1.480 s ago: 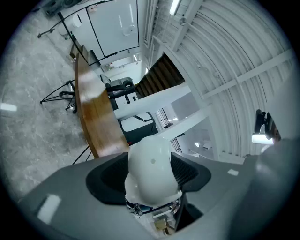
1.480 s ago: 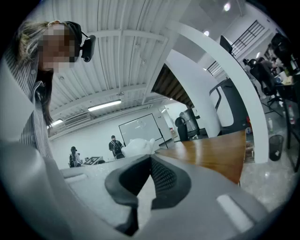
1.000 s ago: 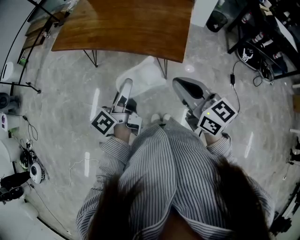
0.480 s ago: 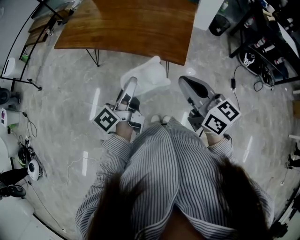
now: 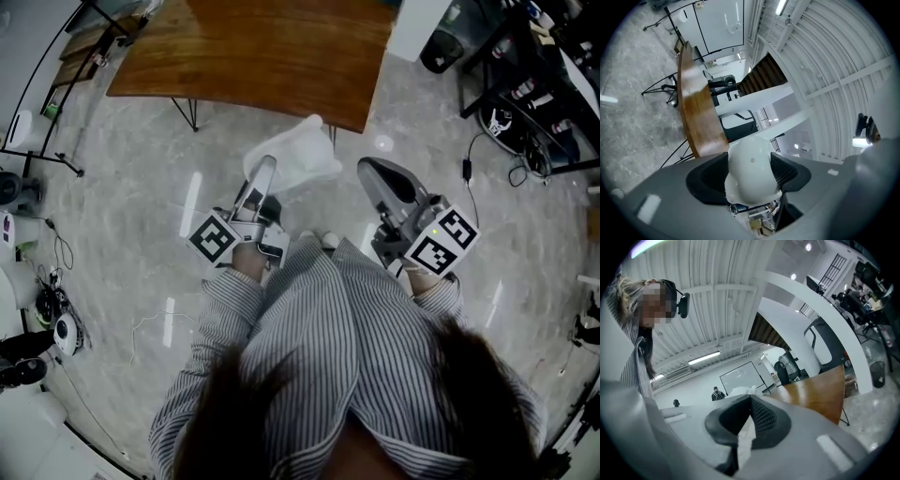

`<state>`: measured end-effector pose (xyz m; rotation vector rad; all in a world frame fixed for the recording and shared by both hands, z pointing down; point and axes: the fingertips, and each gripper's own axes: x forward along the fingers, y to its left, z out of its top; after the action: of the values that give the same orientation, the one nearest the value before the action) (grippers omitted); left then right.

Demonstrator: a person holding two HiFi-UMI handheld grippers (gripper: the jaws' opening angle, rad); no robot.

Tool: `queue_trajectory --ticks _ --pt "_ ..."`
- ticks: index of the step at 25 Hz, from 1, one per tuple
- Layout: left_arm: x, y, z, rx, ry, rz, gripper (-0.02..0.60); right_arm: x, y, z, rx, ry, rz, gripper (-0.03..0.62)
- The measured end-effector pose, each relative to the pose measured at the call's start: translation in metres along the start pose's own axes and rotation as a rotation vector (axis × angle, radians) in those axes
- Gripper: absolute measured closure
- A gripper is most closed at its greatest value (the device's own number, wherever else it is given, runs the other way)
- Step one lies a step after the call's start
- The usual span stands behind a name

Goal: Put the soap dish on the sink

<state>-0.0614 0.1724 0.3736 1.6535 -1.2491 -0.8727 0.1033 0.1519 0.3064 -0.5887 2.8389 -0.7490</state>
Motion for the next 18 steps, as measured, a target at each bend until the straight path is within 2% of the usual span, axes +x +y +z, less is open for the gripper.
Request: queue_trajectory --ticks 7,13,16,18 --pt "0.042 0.021 -0.001 -0.036 0.057 0.023 0.298 0.025 -0.036 -0.01 0.064 0.067 0.013 0.593" --pt "0.044 0.031 0.006 -0.008 0.029 0.022 0.299 0.03 -0.038 -0.016 0.086 0.076 0.061 0.592" --pt "0.05 0.042 0.007 -0.025 0.02 0.021 0.299 0.032 -0.045 -0.021 0.064 0.077 0.048 0.593" --pt "0.075 0.051 0.028 -0.036 0.021 0.017 0.299 0.056 -0.065 -0.012 0.061 0.073 0.03 0.592"
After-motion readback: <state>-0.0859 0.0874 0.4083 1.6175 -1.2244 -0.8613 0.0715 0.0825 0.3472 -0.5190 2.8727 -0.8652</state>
